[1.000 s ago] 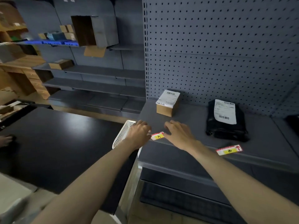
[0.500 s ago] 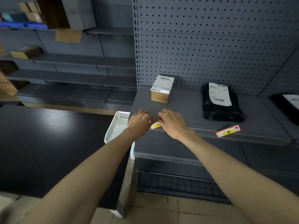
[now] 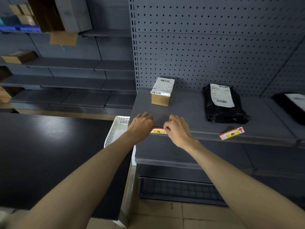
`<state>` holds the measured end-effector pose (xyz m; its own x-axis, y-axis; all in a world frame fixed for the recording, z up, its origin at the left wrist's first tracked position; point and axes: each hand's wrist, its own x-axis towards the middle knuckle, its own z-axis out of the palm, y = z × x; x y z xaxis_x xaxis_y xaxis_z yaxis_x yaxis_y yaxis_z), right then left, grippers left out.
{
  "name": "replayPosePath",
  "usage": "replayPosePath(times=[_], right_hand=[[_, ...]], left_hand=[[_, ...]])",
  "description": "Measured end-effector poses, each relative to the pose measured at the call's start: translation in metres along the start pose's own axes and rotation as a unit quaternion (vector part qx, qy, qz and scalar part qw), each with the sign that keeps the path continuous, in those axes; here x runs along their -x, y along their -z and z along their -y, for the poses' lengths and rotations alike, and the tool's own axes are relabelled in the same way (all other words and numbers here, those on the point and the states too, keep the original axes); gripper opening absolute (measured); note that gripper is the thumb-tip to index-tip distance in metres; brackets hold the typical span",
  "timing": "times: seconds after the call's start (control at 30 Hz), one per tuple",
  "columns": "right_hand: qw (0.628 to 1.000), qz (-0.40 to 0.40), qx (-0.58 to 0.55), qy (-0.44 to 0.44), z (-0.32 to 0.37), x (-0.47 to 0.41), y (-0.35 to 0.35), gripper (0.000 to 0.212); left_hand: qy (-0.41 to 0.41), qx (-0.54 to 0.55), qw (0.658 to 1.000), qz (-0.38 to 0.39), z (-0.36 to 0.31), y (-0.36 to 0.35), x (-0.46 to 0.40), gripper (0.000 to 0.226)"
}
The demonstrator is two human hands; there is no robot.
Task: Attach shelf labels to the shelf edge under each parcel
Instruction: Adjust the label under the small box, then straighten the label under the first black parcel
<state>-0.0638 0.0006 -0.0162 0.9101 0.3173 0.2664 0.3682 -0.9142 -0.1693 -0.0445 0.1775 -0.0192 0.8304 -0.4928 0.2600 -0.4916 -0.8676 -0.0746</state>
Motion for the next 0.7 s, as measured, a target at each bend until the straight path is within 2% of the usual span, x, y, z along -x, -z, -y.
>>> replayPosePath(times=[0.3, 0.43, 0.7], right_hand=[[1.0, 0.006, -0.005, -0.012, -0.005, 0.005, -0.005, 0.013], [1.0, 0.009, 0.005, -0.001, -0.025, 0.015, 0.015, 0.023], [0.998, 0.004, 0.054, -0.037, -0.105, 0.05, 0.067, 0.028]], left_hand=[[0.024, 0.045, 0.999, 0.017, -0.006, 0.0, -0.004, 0.017], [-0.002, 0.065, 0.998, -0.002, -0.021, 0.012, -0.015, 0.02], [-0.024, 0.079, 0.996, -0.041, -0.105, 0.026, -0.063, 0.025]])
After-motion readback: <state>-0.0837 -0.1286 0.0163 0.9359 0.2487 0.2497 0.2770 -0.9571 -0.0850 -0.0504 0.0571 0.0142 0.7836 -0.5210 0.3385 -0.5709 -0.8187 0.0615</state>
